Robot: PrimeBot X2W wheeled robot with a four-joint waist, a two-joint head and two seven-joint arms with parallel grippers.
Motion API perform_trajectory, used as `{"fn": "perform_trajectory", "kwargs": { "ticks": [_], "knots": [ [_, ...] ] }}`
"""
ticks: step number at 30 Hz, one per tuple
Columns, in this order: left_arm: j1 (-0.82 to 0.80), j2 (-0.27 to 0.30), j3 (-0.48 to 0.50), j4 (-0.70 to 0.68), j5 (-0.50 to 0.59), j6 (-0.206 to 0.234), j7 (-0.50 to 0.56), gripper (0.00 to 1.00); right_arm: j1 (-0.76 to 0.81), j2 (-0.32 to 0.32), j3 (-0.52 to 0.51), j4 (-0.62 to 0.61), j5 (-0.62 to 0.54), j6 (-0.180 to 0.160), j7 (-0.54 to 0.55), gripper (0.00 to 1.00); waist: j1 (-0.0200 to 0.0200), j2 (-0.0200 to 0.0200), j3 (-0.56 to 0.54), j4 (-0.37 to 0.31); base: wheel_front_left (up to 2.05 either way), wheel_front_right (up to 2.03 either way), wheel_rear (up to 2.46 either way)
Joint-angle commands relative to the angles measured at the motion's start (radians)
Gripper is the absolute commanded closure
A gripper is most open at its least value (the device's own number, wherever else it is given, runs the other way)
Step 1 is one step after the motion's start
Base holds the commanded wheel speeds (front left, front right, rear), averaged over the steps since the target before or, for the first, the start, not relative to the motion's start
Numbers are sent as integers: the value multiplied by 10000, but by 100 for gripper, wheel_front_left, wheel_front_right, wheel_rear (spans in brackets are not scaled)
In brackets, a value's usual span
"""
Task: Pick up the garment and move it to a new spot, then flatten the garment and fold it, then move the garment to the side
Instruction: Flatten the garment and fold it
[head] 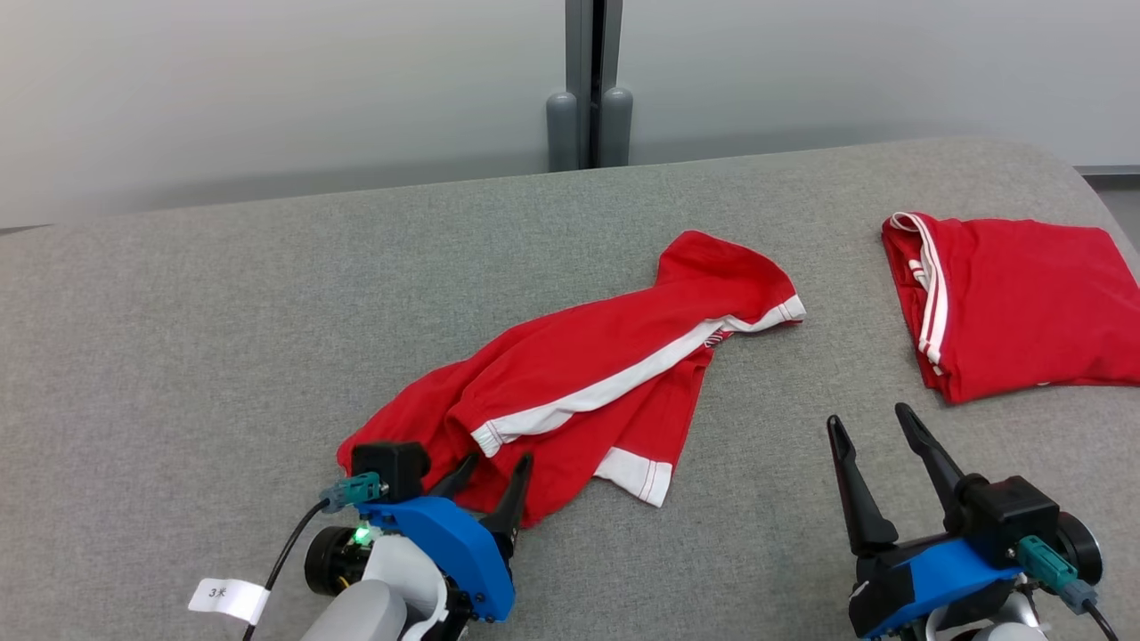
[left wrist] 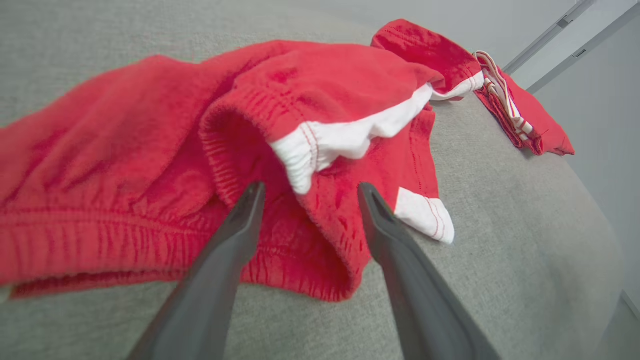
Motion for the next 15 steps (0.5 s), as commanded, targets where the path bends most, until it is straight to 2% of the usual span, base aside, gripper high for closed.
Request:
{"fn": "perform_trajectory", "kwargs": {
  "ticks": [1, 6, 7, 8, 9, 15],
  "knots": [
    [-206, 15, 61, 16, 10, 41, -84, 0, -135, 1, 2, 26, 99, 2, -70, 0, 0, 0, 20, -24, 0, 0, 0],
    [-433, 54, 112, -99, 51, 10, -331, 0, -93, 1, -15, 35, 164, 2, -106, 0, 0, 0, 69, -35, 0, 0, 0],
    [-479, 49, 96, -131, 43, -51, -363, 11, -100, 1, -21, 34, 172, 2, -117, 0, 0, 0, 79, -31, 0, 0, 0],
    [-516, 46, 51, -164, 63, -111, -428, 67, -117, 1, -25, 43, 184, 2, -128, 0, 0, 0, 85, -27, 0, 0, 0],
    [-528, 38, -7, -182, 63, -168, -442, 100, -138, 1, -33, 51, 208, 2, -143, 0, 0, 0, 93, -20, 0, 0, 0],
    [-508, 153, -367, -341, 66, -396, -403, 100, -90, 2, -177, 43, 248, 2, -173, 0, 0, 0, 87, 202, 0, 0, 0]
  ]
}}
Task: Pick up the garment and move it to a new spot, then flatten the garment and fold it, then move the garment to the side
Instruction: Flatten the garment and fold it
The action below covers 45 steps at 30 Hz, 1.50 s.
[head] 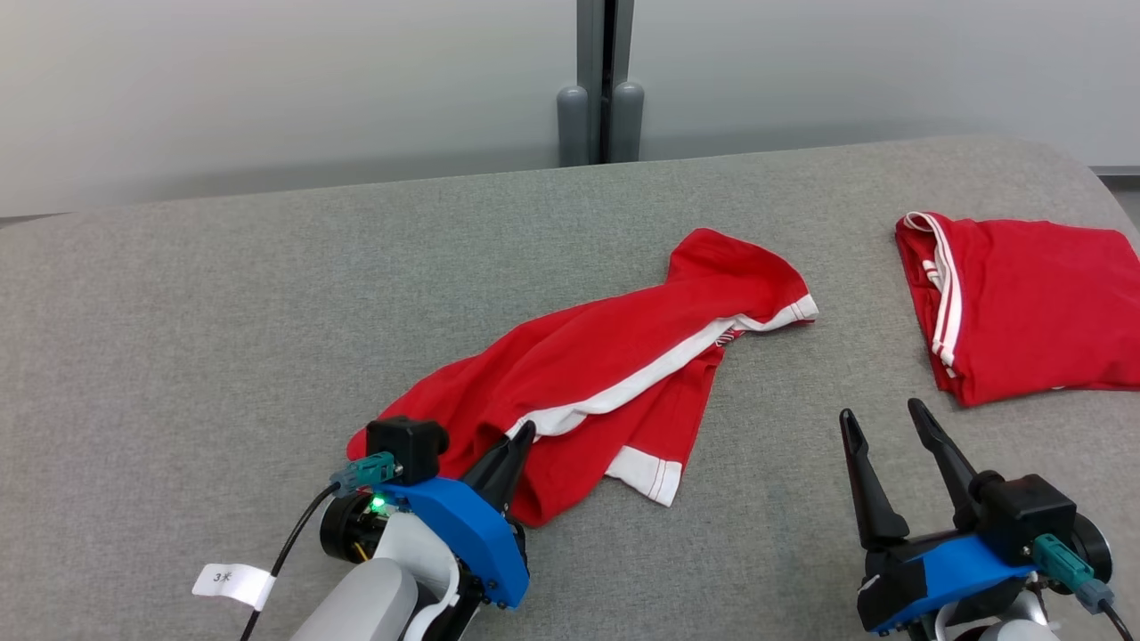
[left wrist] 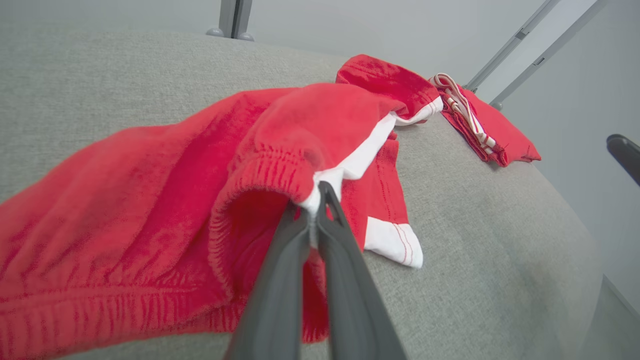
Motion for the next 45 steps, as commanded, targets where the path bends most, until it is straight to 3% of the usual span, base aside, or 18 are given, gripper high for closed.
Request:
{"fn": "perform_trajectory", "kwargs": {
  "ticks": [1, 8, 14, 17, 24, 28, 29, 30, 31, 37, 41, 45],
  "knots": [
    [39, 185, -113, -145, -24, -69, 131, 100, -3, 3, -42, -19, 26, 2, -39, 0, 0, 0, -7, 117, 0, 0, 0],
    [933, 1384, -862, -1284, 1, -148, 1286, 100, 0, 1, -43, -52, 180, 2, -54, 0, 0, 0, 37, 530, 0, 0, 0],
    [1356, 2479, -765, -2137, 484, 617, 1677, 100, -45, 1, -36, 15, 165, 2, -38, 0, 0, 0, 26, 867, 0, 0, 0],
    [1304, 2760, -620, -2260, 746, 961, 1546, 100, -97, 2, -27, 35, 174, 2, -44, 0, 0, 0, 36, 920, 0, 0, 0],
    [959, 2695, 6, -1967, 899, 1744, 707, 100, -195, 2, 27, 73, 205, 2, -38, 0, 0, 0, 73, 992, 0, 0, 0],
    [875, 2426, 124, -1785, 823, 1856, 333, 100, -185, 2, 47, 68, 183, 2, -4, 0, 0, 0, 47, 966, 0, 0, 0],
    [931, 2372, 111, -1723, 777, 1859, 295, 92, -175, 2, 39, 63, 186, 2, 3, 0, 0, 0, 32, 959, 0, 0, 0],
    [1001, 2328, 115, -1690, 744, 1883, 208, 50, -163, 2, 32, 61, 189, 2, 14, 0, 0, 0, 13, 953, 0, 0, 0],
    [1064, 2276, 183, -1689, 700, 1925, 94, 0, -146, 3, 25, 57, 191, 2, 24, 0, 0, 0, -11, 949, 0, 0, 0],
    [1547, 2101, 555, -1896, 430, 1992, -888, 0, 25, 3, -95, -52, 162, 2, 86, 0, 0, 0, -194, 1018, 0, 0, 0],
    [1807, 2110, 748, -2220, 649, 1862, -2068, 0, 101, 3, -138, -132, 95, 2, 171, 0, 0, 0, -307, 1119, 0, 0, 0],
    [1997, 1953, 1165, -2533, 865, 1945, -2579, 0, 180, 2, -150, -176, 74, 2, 216, 0, 0, 0, -449, 1251, 0, 0, 0]
  ]
}}
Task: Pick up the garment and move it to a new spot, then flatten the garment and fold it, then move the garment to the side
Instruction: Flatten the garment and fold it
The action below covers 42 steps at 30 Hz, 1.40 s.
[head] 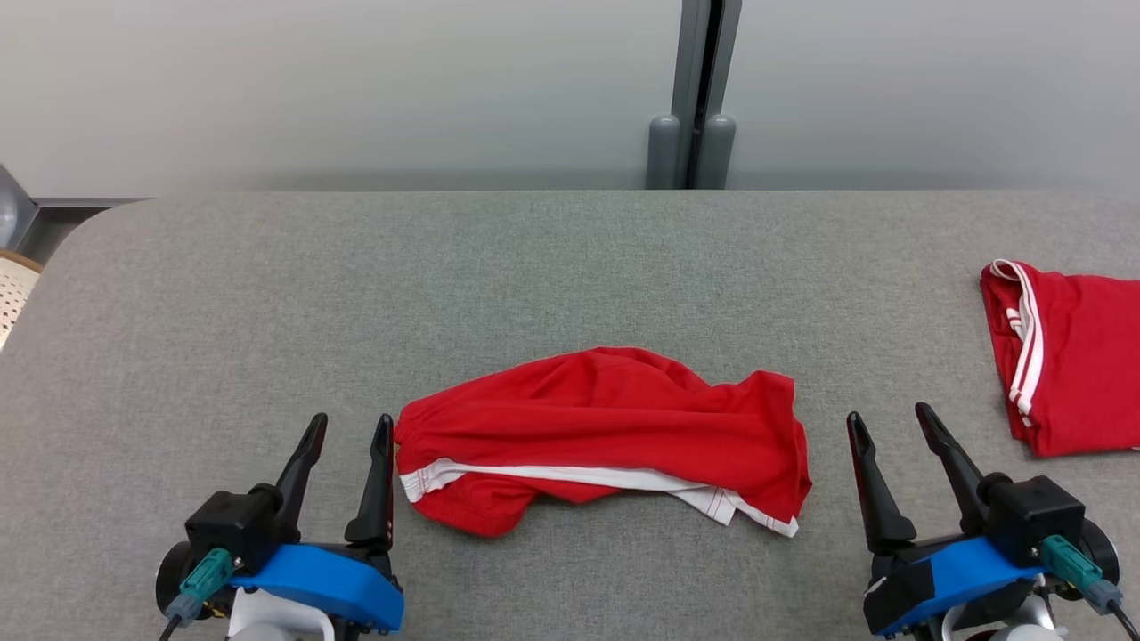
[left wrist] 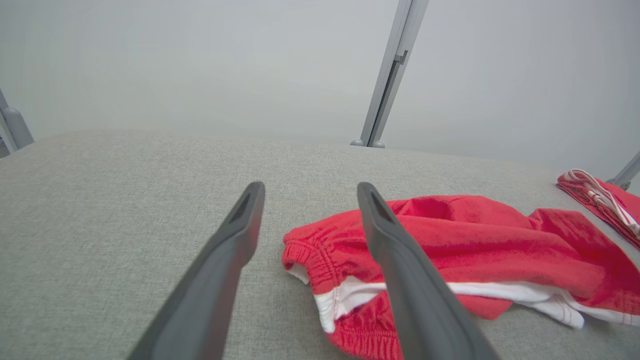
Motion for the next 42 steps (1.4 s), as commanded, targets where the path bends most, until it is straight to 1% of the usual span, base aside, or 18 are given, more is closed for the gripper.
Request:
{"fn": "perform_trajectory", "kwargs": {
  "ticks": [1, 3, 5, 8, 13, 18, 23, 36, 39, 42],
  "knots": [
    [98, -51, 134, -101, 132, 7, -73, 0, 114, 1, -5, -33, -25, 2, 17, 0, 0, 0, -69, 58, 0, 0, 0],
    [226, -144, 427, -230, 288, -14, -120, 0, 182, 0, 26, -40, -35, 2, 59, 0, 0, 0, -153, 99, 0, 0, 0],
    [385, -291, 825, -454, 512, -111, -124, 0, 220, 0, 45, -39, -35, 2, 79, 0, 0, 0, -248, 124, 0, 0, 0],
    [734, -363, 1327, -549, 947, -255, -123, 0, 293, 0, 72, -53, -14, 2, 129, 0, 0, 0, -400, 101, 0, 0, 0],
    [1245, -529, 2067, -499, 1432, -446, -126, 0, 445, 1, 72, -37, 14, 2, 166, 0, 0, 0, -654, 66, 0, 0, 0],
    [1564, -664, 2556, -375, 1682, -712, -127, 0, 621, 0, -23, -56, 62, 2, 239, 0, 0, 0, -854, 64, 0, 0, 0],
    [1717, -808, 2770, -227, 1929, -969, -128, 0, 748, 1, -100, -103, 101, 2, 284, 0, 0, 0, -930, 64, 0, 0, 0],
    [1718, -1023, 2991, -20, 2238, -1258, -129, 0, 792, 0, -197, -98, 226, 2, 257, 0, 0, 0, -862, 0, 0, 0, 0],
    [1644, -1081, 2953, 30, 2286, -1293, -128, 0, 755, 0, -203, -86, 209, 2, 254, 0, 0, 0, -816, -15, 0, 0, 0],
    [1536, -1166, 2689, 257, 2268, -1439, 7, 0, 732, 1, -136, -70, 204, 2, 285, 0, 0, 0, -766, -30, 0, 0, 0]
  ]
}}
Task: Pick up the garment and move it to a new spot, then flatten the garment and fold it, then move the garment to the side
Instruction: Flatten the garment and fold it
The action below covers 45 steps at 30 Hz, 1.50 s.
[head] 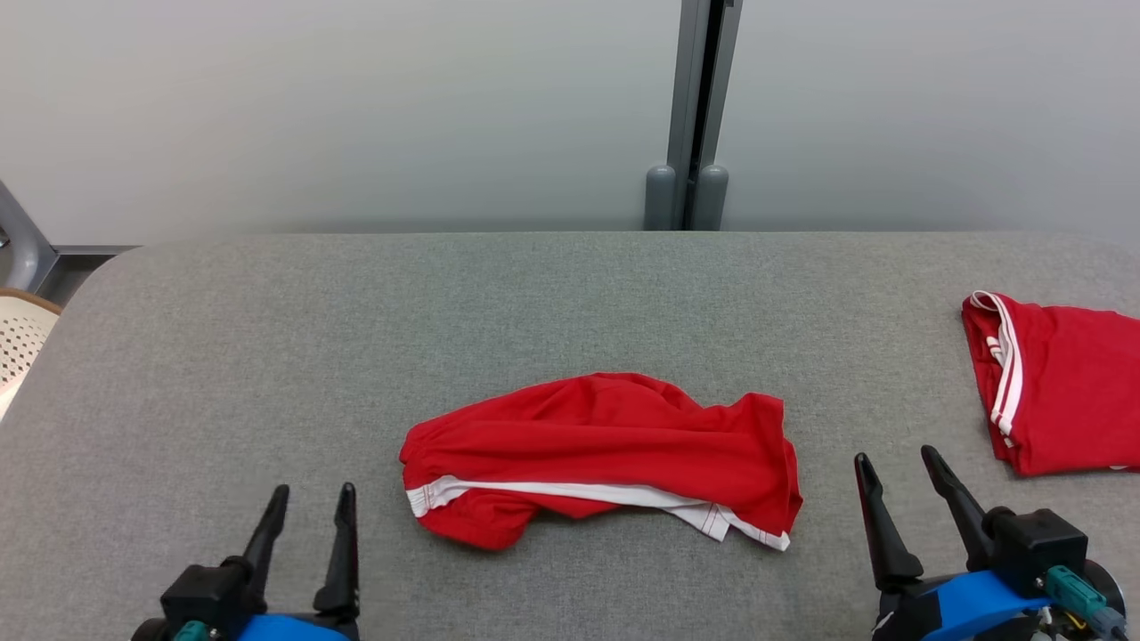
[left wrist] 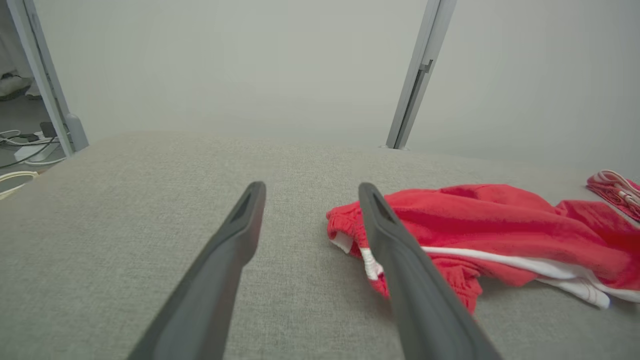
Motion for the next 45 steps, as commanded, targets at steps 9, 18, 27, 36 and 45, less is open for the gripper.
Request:
{"fn": "perform_trajectory", "kwargs": {
  "ticks": [9, 18, 27, 36, 45],
  "knots": [
    [-779, -551, -774, 1255, -559, -463, 1144, 0, -172, 0, 271, -15, 94, 2, 28, 0, 1, 0, 220, -146, 0, 0, 0],
    [-1782, -679, -901, 2770, -664, -374, 1553, 0, -333, 0, 722, 174, 151, 2, 50, 0, 1, 0, 517, -421, 0, 0, 0],
    [-2407, -765, -969, 3712, -747, -413, 1416, 70, -418, 0, 1141, 430, 196, 2, 362, 0, 1, 0, 831, -478, 0, 0, 0],
    [-2533, -846, -1170, 4105, -913, -572, 1193, 100, -457, 2, 2075, 943, 126, 2, 1397, 0, 1, 0, 993, -385, 0, 0, 0],
    [-2588, -941, -1457, 4088, -1058, -691, 973, 100, -696, -5, 2371, 1624, -993, 2, 1283, 0, 1, 0, 951, -209, 0, 0, 0]
  ]
}}
